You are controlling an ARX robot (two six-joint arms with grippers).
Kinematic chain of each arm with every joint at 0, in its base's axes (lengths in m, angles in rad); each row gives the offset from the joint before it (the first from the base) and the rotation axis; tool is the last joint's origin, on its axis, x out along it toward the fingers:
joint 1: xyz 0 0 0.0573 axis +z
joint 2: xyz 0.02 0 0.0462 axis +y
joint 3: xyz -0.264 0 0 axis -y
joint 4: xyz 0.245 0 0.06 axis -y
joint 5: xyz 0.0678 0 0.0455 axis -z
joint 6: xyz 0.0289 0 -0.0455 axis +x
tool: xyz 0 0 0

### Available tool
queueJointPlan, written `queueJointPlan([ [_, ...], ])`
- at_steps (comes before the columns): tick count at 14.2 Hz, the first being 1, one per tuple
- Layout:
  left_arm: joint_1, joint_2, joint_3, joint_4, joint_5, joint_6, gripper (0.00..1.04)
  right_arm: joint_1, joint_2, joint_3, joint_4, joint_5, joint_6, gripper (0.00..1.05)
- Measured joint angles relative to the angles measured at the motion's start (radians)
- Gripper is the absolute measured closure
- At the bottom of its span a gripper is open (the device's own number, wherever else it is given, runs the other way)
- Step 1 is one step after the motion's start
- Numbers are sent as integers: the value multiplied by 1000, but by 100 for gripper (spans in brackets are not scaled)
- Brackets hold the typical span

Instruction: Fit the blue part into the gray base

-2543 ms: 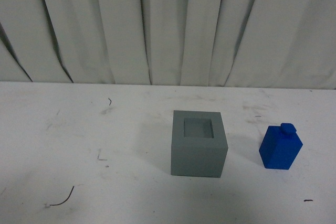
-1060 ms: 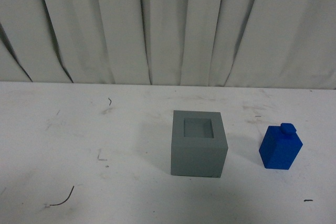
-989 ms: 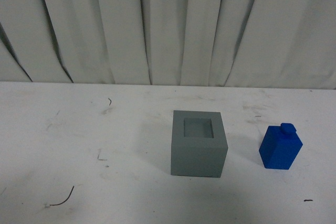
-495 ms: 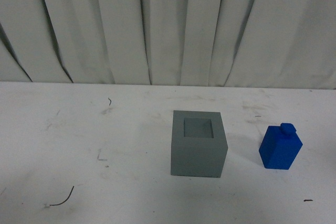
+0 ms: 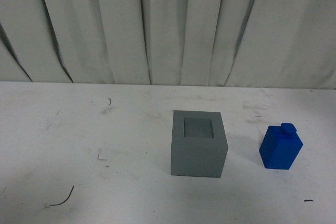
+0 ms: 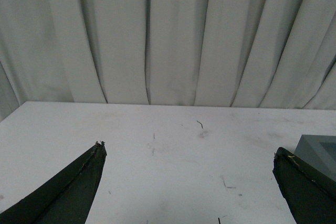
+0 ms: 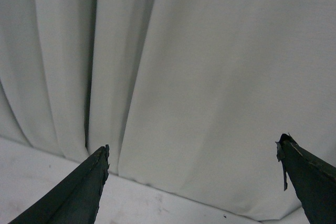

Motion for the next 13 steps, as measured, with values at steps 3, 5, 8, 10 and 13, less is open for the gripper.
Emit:
queueJointPlan([
  [3, 0, 0, 0, 0, 0, 0, 7, -1, 145, 150, -187, -145, -297, 6],
  [5, 0, 0, 0, 0, 0, 0, 7, -13, 198, 243, -324, -253, -484, 6],
  [8, 0, 0, 0, 0, 0, 0, 7, -18, 275, 415, -793, -366, -792, 6],
  [10, 0, 0, 0, 0, 0, 0, 7, -19, 347, 524, -1102, -327, -1020, 6],
  [13, 0, 0, 0, 0, 0, 0, 7, 3, 431, 621, -1321, -215, -1272, 6],
])
